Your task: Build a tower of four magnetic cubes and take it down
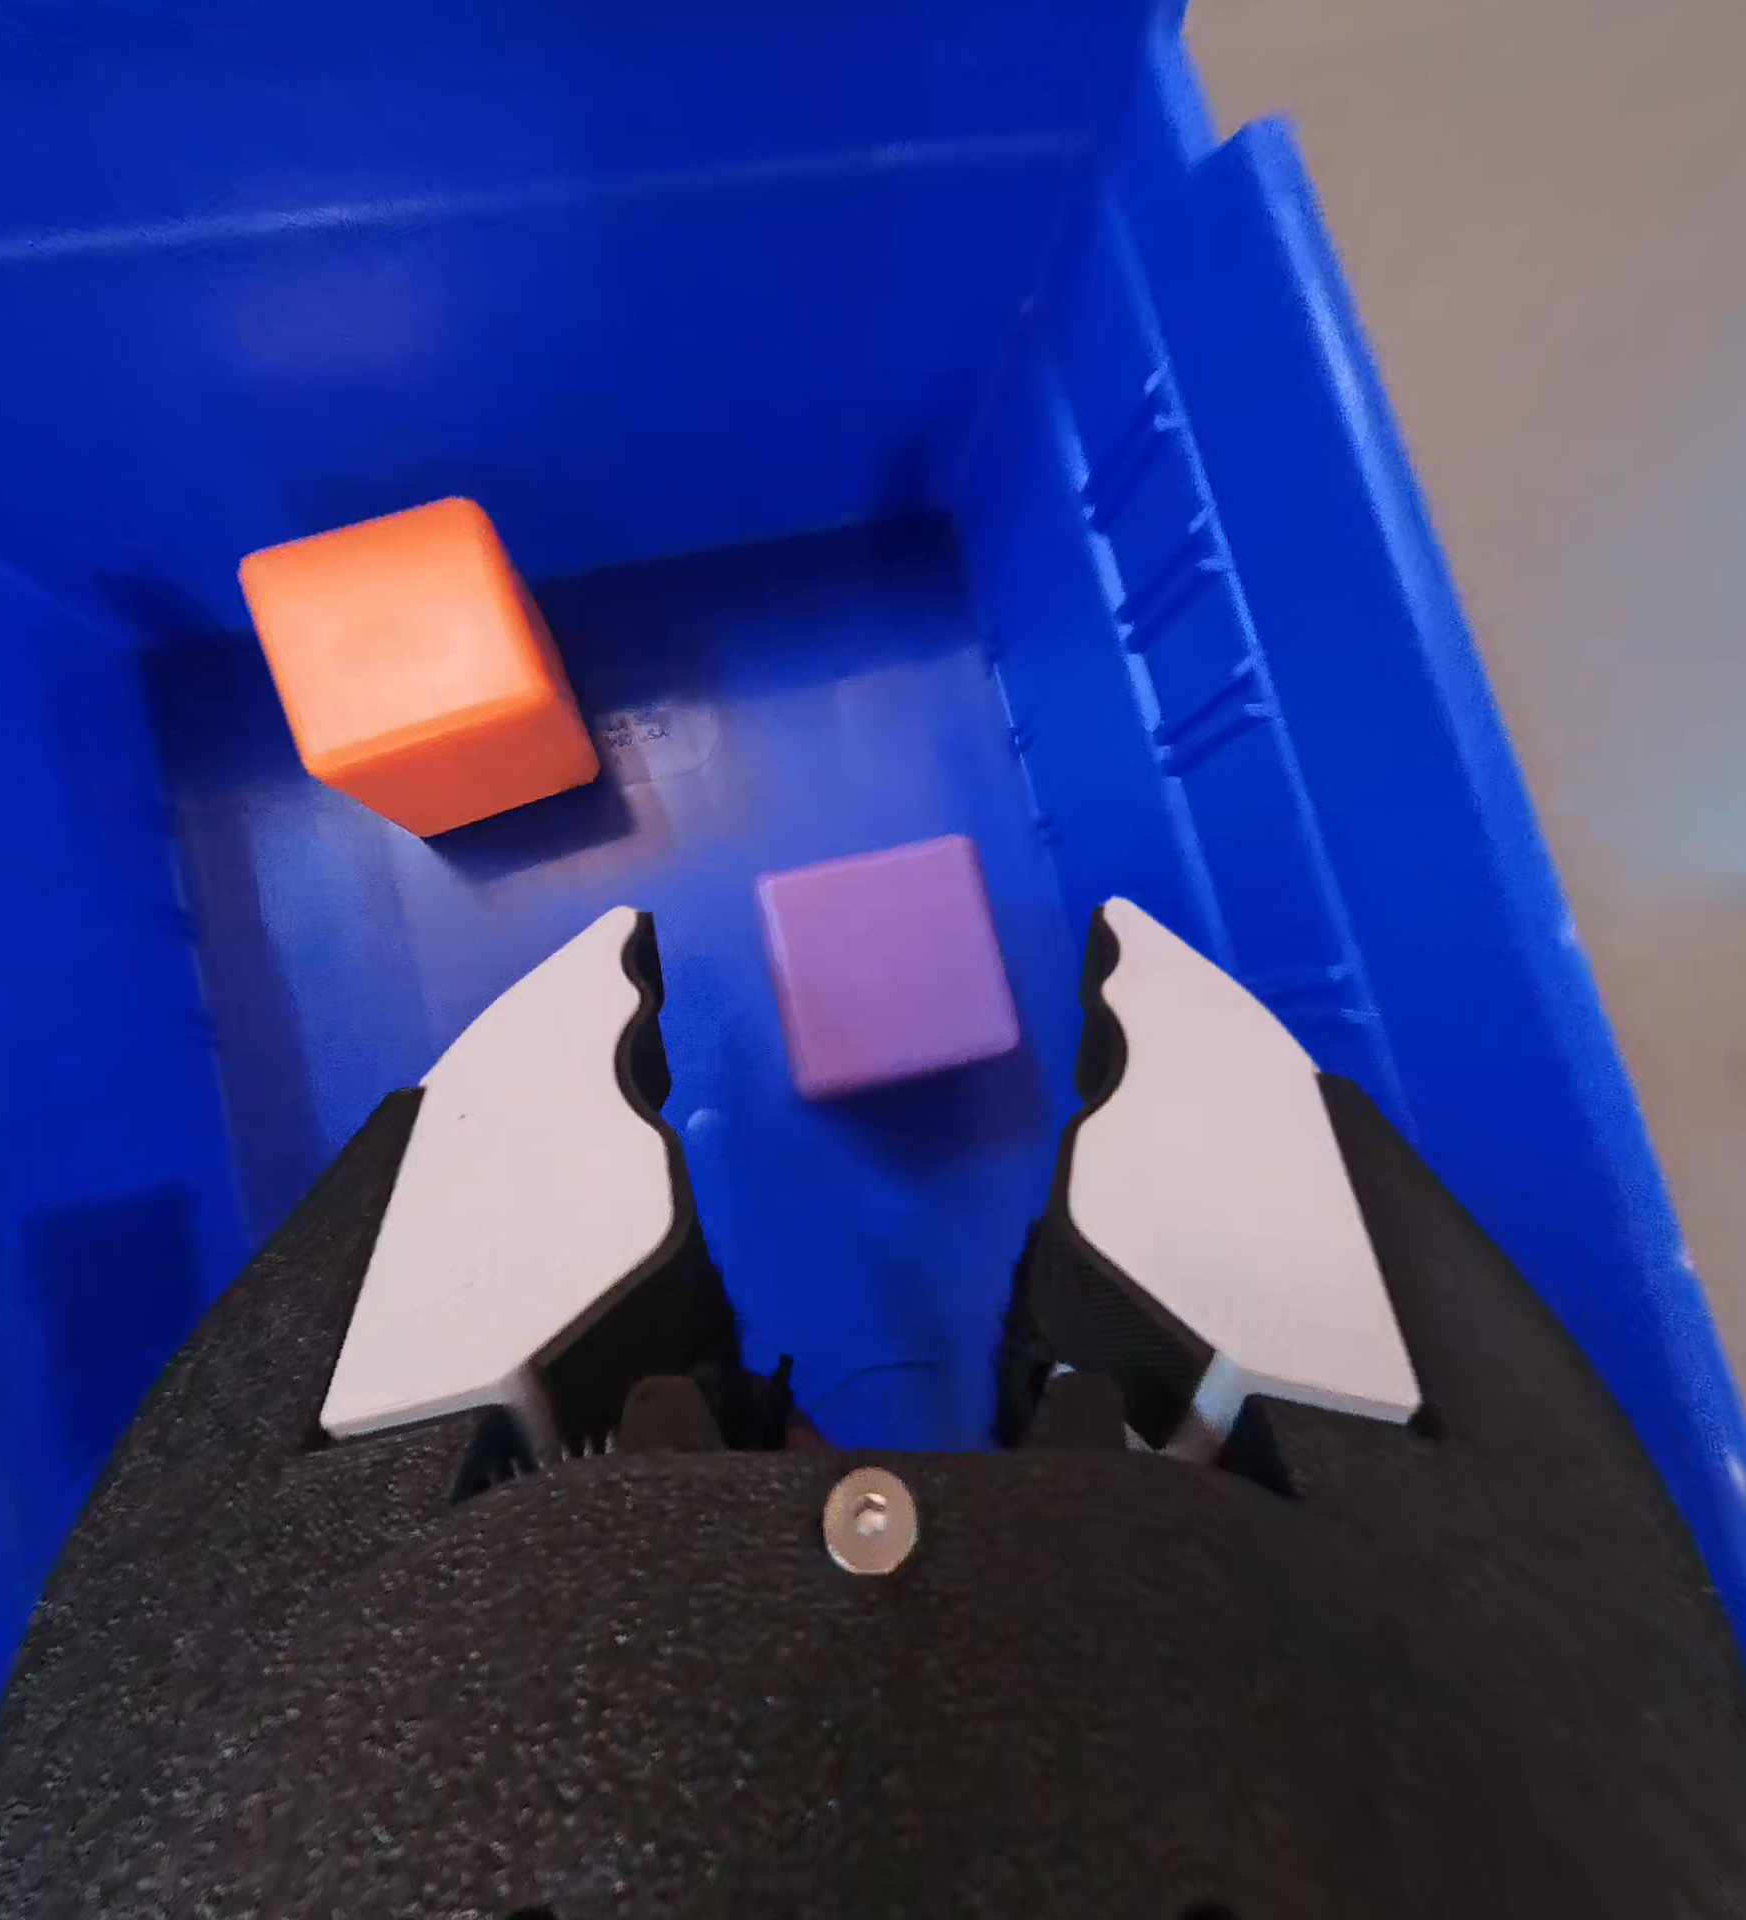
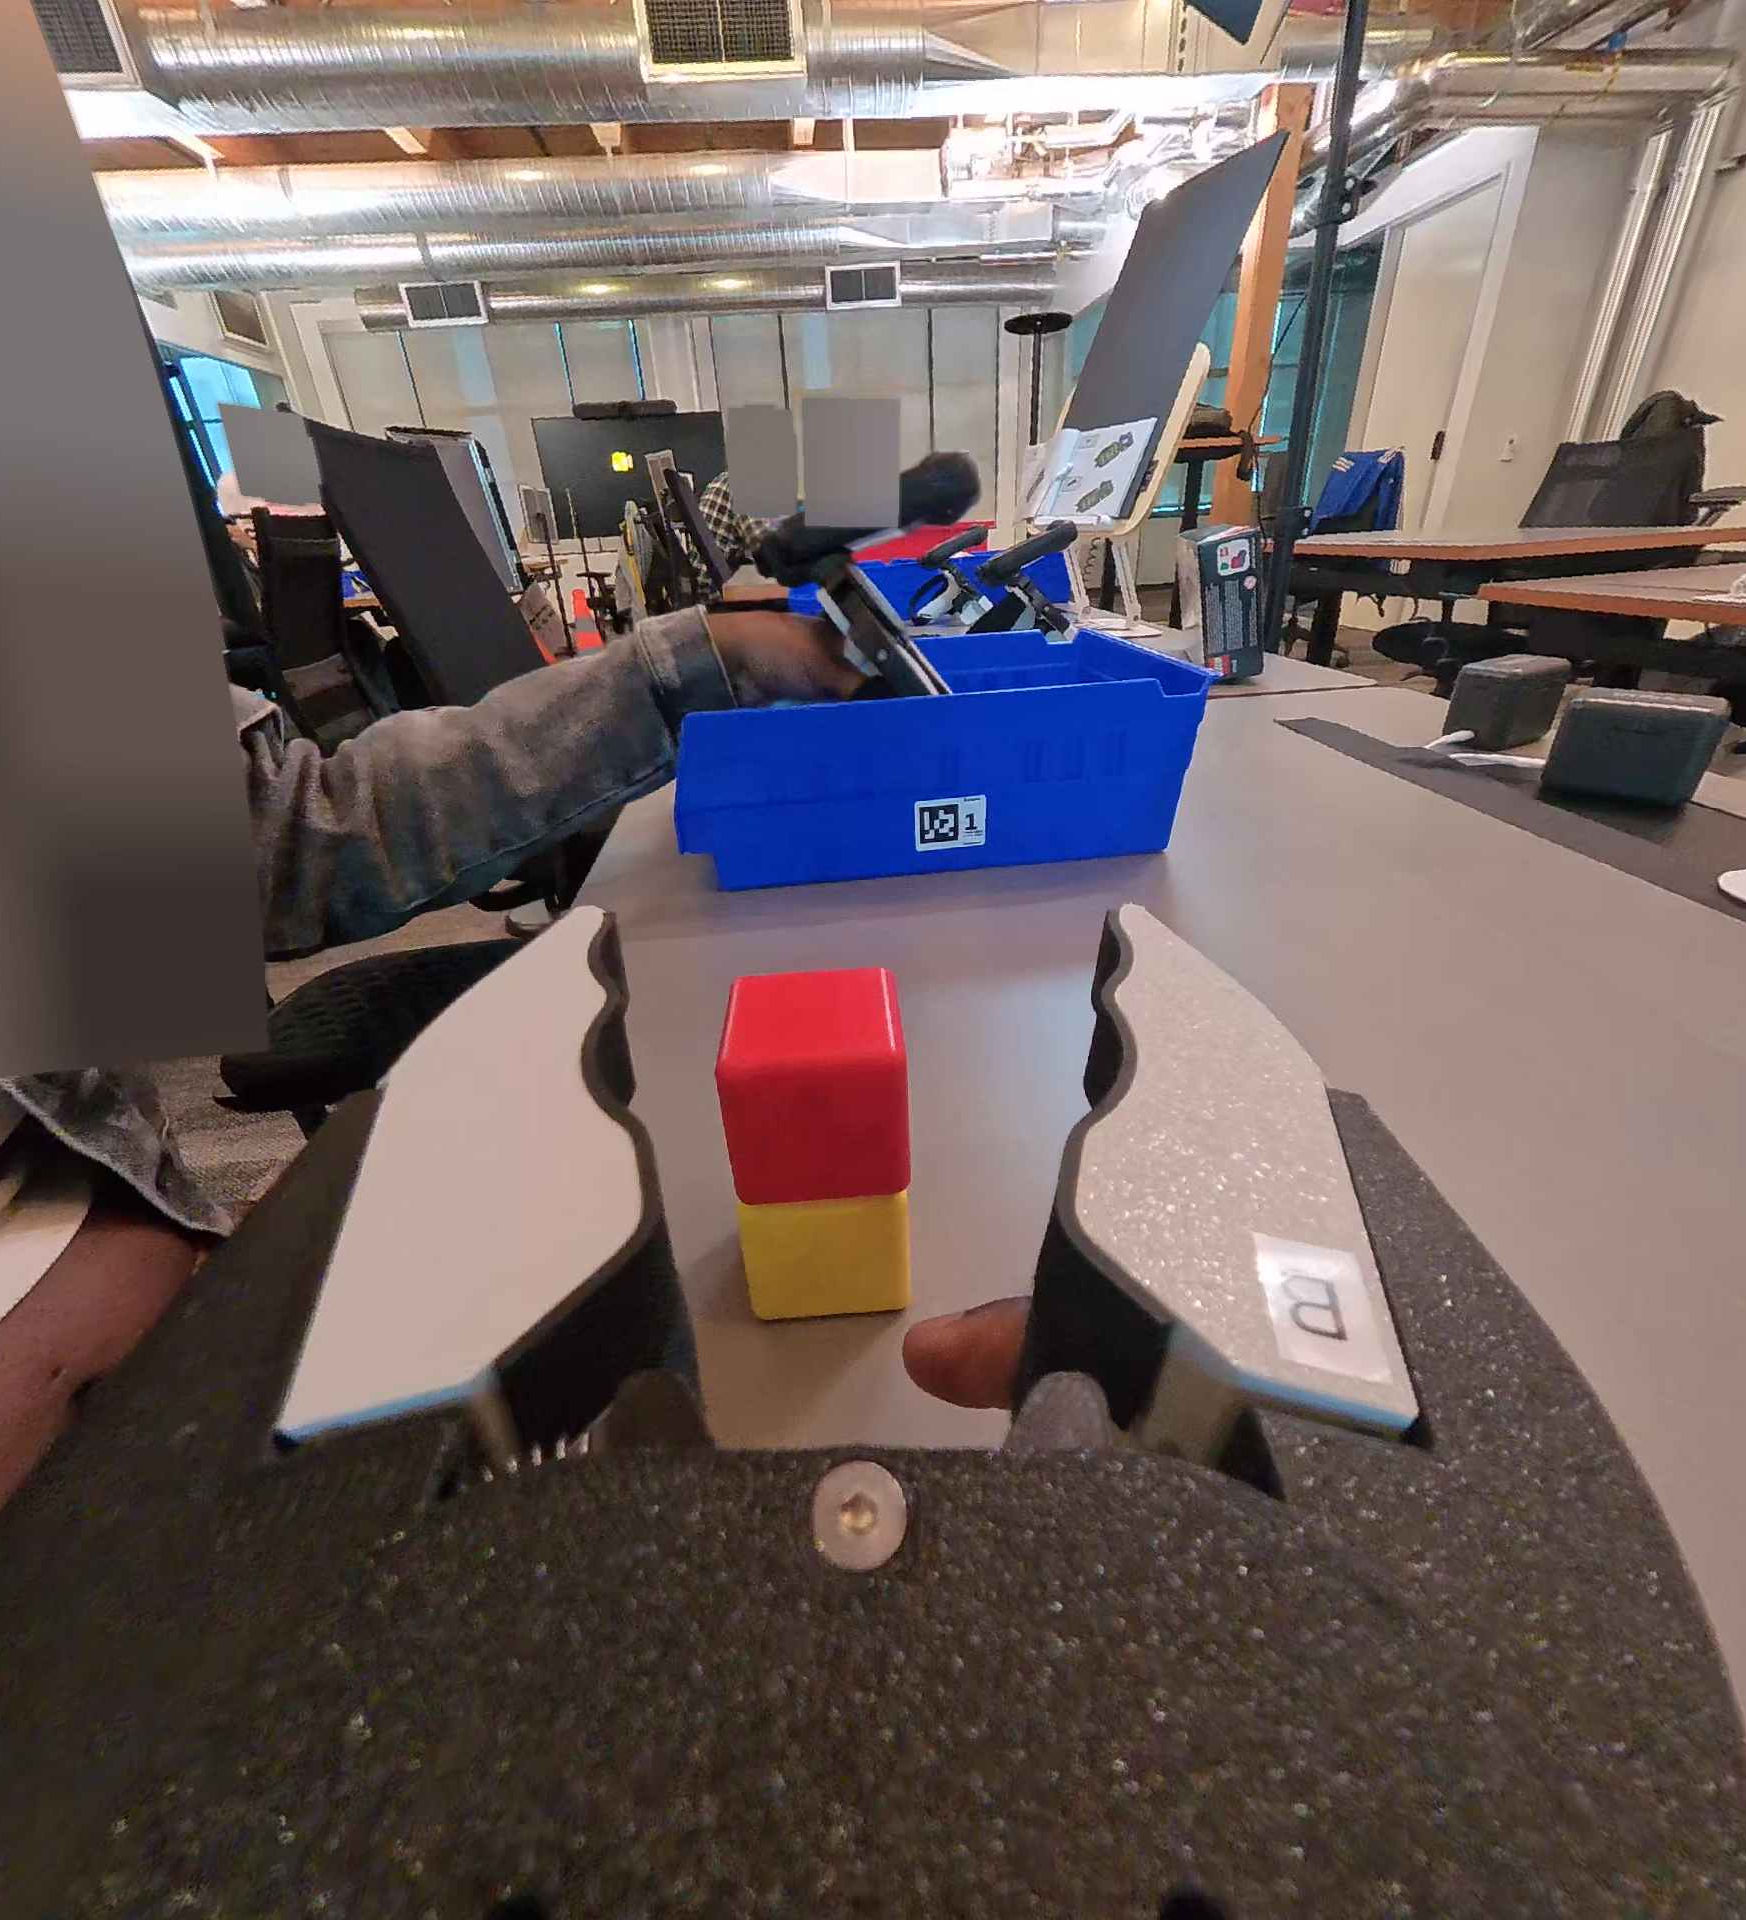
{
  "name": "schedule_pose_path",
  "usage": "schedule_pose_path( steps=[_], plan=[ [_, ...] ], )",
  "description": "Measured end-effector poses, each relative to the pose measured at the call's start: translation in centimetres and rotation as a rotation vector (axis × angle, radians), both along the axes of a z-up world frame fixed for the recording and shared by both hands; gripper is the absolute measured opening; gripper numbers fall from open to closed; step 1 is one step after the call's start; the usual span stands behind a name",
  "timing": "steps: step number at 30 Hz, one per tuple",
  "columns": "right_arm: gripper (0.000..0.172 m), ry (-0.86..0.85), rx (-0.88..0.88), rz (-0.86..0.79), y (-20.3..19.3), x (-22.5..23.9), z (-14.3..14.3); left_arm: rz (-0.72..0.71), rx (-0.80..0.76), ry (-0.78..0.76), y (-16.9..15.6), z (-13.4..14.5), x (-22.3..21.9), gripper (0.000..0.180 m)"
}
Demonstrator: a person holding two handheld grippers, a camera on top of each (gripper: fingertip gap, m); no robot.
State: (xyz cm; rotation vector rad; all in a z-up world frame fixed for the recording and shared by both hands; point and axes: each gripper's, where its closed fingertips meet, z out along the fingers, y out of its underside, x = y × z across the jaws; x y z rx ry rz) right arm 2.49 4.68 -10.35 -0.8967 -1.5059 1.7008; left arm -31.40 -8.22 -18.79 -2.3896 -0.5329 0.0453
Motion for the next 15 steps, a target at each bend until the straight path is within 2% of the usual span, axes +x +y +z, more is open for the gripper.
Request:
schedule_pose_path(
  steps=[1, 3, 5, 7, 9, 11, 13, 15],
  plan=[
    [0.086, -0.001, 0.004, 0.000, 0.0, 0.0, 0.0, -0.009, -0.031, -0.002, 0.1, -0.7, 0.0, 0.076],
    [0.086, -0.007, 0.014, 0.001, -0.1, 0.0, -0.2, -0.056, -0.088, -0.004, 0.2, -1.9, 0.2, 0.053],
    [0.086, -0.012, 0.022, -0.002, -0.2, -0.1, -0.4, -0.057, -0.076, 0.000, 0.2, -1.8, -0.1, 0.052],
    [0.086, -0.010, 0.026, -0.005, -0.1, -0.1, -0.3, -0.031, 0.024, 0.022, 0.3, -0.2, -0.6, 0.051],
    [0.084, 0.000, 0.029, -0.010, -0.1, 0.0, -0.2, -0.026, 0.221, 0.006, 0.6, 3.2, -0.2, 0.051],
    [0.081, 0.025, 0.044, -0.028, 0.0, 0.0, 0.2, -0.044, 0.466, -0.028, 0.8, 7.9, 1.2, 0.051],
    [0.079, 0.061, 0.088, -0.073, 0.1, -0.2, 0.7, -0.164, 0.736, -0.160, 1.0, 13.2, 5.1, 0.050],
    [0.076, 0.101, 0.164, -0.151, 0.1, -0.6, 1.5, -0.340, 0.939, -0.344, 0.9, 17.7, 10.2, 0.050]
  ],
)
